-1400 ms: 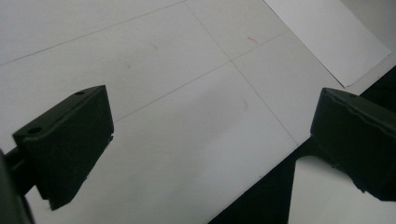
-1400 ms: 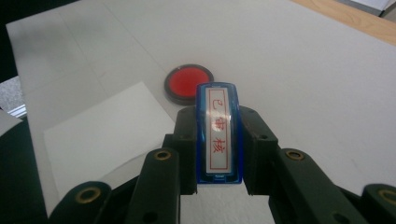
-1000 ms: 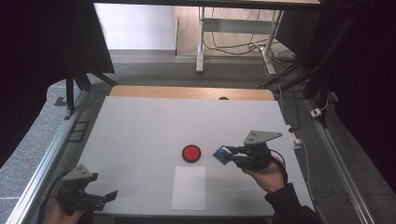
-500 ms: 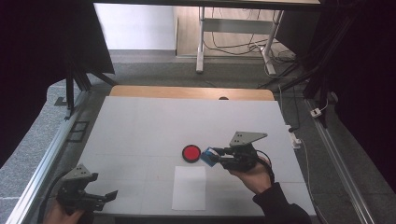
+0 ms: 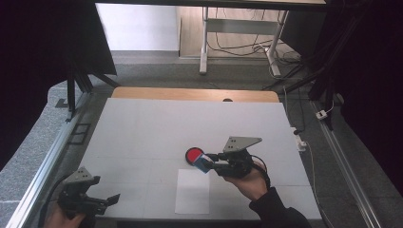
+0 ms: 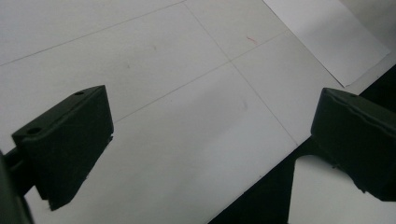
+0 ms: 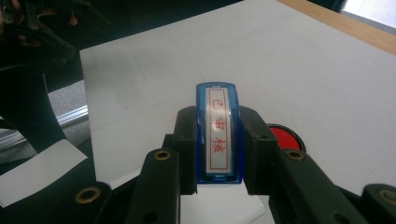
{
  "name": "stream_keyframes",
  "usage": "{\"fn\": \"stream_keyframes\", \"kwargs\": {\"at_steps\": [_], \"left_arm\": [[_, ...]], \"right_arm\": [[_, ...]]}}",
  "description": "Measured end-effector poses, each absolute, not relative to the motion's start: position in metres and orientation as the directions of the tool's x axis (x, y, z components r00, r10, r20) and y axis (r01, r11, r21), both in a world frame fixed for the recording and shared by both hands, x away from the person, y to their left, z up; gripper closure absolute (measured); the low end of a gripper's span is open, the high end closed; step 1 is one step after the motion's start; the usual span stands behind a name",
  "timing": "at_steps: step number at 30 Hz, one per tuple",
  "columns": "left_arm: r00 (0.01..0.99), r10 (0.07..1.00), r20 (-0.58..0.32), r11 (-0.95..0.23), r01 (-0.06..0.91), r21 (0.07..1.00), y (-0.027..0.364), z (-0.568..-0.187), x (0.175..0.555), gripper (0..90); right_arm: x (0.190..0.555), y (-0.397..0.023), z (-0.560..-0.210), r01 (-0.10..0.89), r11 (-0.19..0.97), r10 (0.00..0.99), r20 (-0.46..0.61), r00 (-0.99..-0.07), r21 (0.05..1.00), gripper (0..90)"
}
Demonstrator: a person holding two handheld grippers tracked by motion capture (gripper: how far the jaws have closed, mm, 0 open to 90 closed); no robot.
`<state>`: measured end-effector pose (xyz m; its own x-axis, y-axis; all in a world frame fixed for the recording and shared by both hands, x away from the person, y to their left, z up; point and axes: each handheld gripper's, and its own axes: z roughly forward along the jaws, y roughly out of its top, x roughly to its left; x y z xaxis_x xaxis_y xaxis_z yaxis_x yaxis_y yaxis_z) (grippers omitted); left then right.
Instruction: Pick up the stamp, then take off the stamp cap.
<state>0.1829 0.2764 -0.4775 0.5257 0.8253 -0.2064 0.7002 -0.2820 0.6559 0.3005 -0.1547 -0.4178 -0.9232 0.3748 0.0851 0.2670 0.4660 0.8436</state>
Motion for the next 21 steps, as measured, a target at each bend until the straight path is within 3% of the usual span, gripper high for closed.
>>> {"fn": "stream_keyframes", "kwargs": {"at_steps": [9, 14, 21], "left_arm": [[0.557, 0.797, -0.234, -0.298, 0.700, 0.649, 0.274, -0.476, 0.184, 0.0], [0.591, 0.780, -0.205, -0.318, 0.657, 0.683, 0.271, -0.474, 0.186, 0.0], [0.645, 0.720, -0.256, -0.328, 0.642, 0.694, 0.266, -0.474, 0.197, 0.8]], "right_arm": [[0.299, -0.159, -0.416, 0.253, 0.459, 0.365, 0.079, -0.928, 0.852, 71.0], [0.297, -0.161, -0.415, 0.254, 0.457, 0.361, 0.083, -0.929, 0.853, 71.0], [0.295, -0.163, -0.414, 0.253, 0.455, 0.354, 0.087, -0.931, 0.854, 71.0]]}}
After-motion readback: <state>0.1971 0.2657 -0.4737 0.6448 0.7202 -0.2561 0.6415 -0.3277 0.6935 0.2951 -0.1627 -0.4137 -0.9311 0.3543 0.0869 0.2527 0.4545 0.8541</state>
